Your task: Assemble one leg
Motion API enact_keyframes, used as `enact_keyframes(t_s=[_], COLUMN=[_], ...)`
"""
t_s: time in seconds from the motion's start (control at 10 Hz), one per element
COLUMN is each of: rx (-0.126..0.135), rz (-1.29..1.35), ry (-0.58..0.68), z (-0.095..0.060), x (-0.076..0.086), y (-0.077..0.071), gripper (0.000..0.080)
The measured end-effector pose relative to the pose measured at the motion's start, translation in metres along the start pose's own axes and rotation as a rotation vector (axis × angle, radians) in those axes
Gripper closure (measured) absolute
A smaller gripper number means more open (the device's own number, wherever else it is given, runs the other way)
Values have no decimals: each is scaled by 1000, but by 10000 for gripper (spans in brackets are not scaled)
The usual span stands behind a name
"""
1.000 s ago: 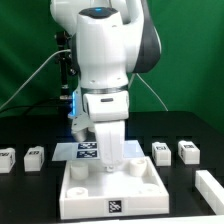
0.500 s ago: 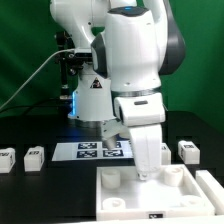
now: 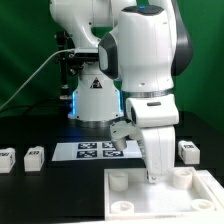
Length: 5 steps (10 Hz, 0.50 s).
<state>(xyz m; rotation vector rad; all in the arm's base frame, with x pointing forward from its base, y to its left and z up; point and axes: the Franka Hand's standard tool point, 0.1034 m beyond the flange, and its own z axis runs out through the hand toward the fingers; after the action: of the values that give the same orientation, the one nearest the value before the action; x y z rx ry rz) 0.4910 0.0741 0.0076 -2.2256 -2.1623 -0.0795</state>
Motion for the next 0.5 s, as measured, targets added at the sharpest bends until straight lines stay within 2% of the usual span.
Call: enact_keyframes(t_s=[0.4, 0.5], rx=[-7, -1], rz=[-1, -2], ry=[-2, -2], z=[0, 0], x=[-3, -3], y=[5, 5], gripper=[739, 739])
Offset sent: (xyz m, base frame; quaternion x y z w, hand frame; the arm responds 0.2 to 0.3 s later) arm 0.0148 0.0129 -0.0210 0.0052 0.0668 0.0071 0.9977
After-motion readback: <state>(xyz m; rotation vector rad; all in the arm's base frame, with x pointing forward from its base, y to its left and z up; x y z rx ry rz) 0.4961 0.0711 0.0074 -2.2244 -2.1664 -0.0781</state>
